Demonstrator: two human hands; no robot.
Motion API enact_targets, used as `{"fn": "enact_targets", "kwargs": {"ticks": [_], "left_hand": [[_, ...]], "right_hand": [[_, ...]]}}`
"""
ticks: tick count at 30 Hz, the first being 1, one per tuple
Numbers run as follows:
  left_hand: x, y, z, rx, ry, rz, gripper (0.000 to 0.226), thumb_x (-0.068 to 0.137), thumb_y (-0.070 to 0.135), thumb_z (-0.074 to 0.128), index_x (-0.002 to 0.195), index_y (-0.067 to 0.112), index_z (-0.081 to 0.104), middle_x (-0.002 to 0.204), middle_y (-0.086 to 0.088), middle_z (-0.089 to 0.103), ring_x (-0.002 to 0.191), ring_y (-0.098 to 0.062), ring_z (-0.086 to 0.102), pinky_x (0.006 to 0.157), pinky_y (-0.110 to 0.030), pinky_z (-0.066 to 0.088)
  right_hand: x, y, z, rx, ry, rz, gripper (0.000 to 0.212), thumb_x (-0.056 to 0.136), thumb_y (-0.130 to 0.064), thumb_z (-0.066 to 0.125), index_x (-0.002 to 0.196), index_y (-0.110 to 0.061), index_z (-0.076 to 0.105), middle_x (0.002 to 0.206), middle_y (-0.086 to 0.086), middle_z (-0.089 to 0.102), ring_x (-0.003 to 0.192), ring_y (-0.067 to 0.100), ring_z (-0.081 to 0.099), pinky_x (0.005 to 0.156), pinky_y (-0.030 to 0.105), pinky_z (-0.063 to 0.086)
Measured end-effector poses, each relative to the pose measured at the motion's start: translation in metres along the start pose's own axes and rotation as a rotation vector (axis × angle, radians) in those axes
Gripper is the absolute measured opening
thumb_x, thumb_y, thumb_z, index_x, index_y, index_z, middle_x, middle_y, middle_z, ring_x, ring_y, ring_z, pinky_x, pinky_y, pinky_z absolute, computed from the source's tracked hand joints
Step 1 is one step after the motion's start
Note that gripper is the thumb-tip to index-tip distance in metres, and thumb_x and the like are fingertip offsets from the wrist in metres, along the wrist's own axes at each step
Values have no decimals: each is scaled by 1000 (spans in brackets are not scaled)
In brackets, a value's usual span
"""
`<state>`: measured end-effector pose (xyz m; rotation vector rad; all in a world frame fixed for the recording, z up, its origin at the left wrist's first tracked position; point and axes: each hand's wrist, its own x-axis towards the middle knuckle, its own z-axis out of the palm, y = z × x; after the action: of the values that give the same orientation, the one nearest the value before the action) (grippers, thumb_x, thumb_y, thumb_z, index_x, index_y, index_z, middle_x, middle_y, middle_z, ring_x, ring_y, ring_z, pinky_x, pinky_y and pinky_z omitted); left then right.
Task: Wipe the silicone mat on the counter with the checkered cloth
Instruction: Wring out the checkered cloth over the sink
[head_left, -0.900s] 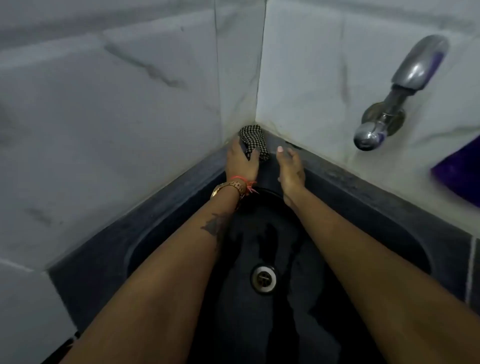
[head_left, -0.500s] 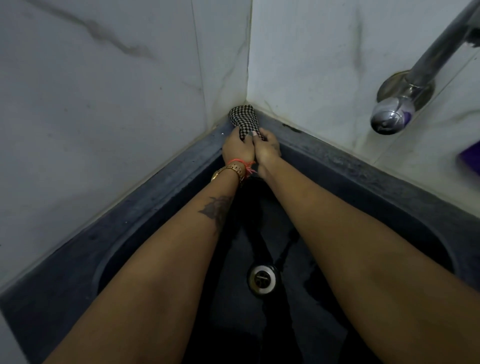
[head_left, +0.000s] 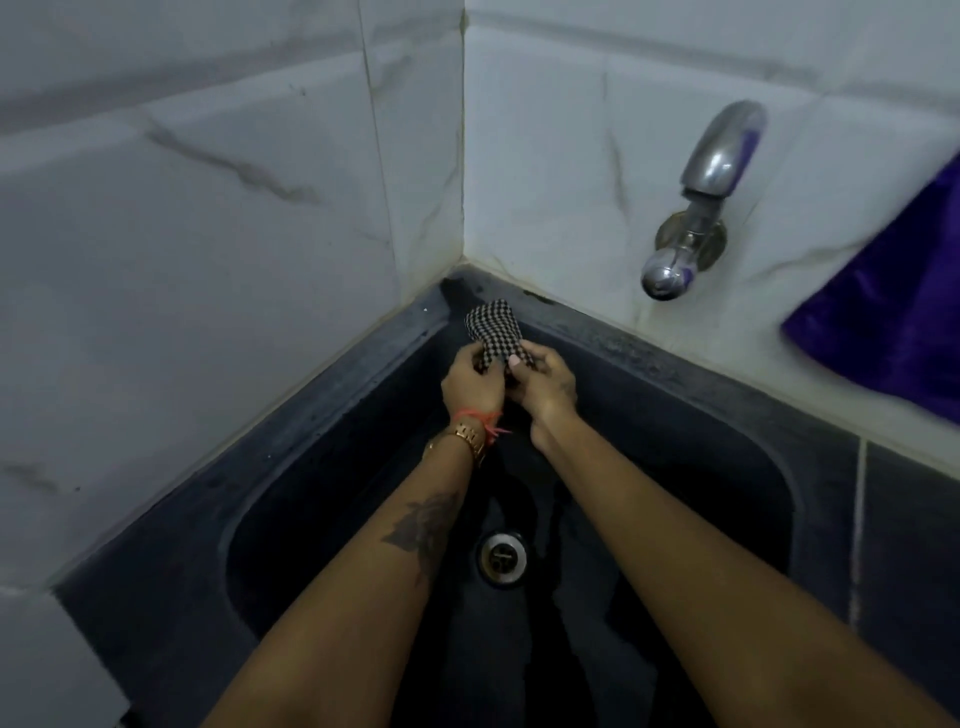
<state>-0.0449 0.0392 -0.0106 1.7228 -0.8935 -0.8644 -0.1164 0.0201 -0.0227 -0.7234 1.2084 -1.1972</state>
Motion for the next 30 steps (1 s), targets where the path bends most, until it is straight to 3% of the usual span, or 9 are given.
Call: {"fn": "enact_targets", "kwargs": {"ticks": [6,11,13,15,19,21,25,27,30], "left_hand": [[-82,-3,1,-99,-17,-95,25,82,19,63,105,11,60,103,-5,62,89,-14,54,80,-22,41],[-149,0,8,-236,-53,-156,14,82,22,64,77,13,54,87,-4,61,89,-21,58,70,-28,48],[-177,3,14,-300,-117,-198,27,82,24,64,94,1,58,102,-15,65,99,-31,61,86,-42,52],[-209,7,23,-378,-192,-249,47,82,24,65,116,-6,51,119,-23,59,109,-37,59,94,-50,49],[-282,16,50,-494,-296,-292,63,81,15,68,133,-2,38,126,-24,55,112,-35,58,95,-48,49],[-322,17,66,-497,-352,-304,63,80,10,68,134,-1,38,121,-22,58,106,-33,61,89,-45,52],[-401,20,97,-465,-497,-273,28,80,0,63,107,-1,59,91,-11,66,74,-19,64,60,-26,57],[-439,20,112,-458,-564,-286,27,79,-3,63,105,0,59,90,-11,65,74,-19,64,56,-24,56],[-488,21,134,-395,-668,-282,34,78,0,65,111,-1,57,97,-14,66,78,-19,64,59,-25,56]], "right_hand": [[-87,-5,-60,43,0,-24,25,88,3,55,112,-5,58,122,19,58,106,26,58,81,36,55],[-155,-13,-119,35,-48,-57,23,89,0,55,110,-9,59,118,14,59,102,21,59,75,28,56],[-181,-19,-147,20,-66,-81,22,89,-1,55,108,-10,60,115,12,58,102,21,59,74,28,56],[-209,-25,-179,13,-80,-105,21,88,-1,56,106,-11,61,113,10,59,100,20,60,73,28,56],[-265,-36,-251,26,-103,-123,19,87,0,57,99,-14,63,105,5,62,94,17,63,70,26,58],[-292,-41,-289,47,-89,-116,19,86,1,57,96,-14,63,99,4,64,92,18,64,70,28,58],[-342,-42,-363,31,-42,-95,13,87,-1,57,93,-12,60,100,7,65,94,23,65,74,34,59],[-366,-41,-397,17,-12,-77,2,88,-12,59,88,-13,57,100,9,65,94,23,65,77,38,58],[-394,-40,-441,-53,91,-103,12,86,-24,63,83,-16,55,95,7,65,89,17,65,69,32,59]]}}
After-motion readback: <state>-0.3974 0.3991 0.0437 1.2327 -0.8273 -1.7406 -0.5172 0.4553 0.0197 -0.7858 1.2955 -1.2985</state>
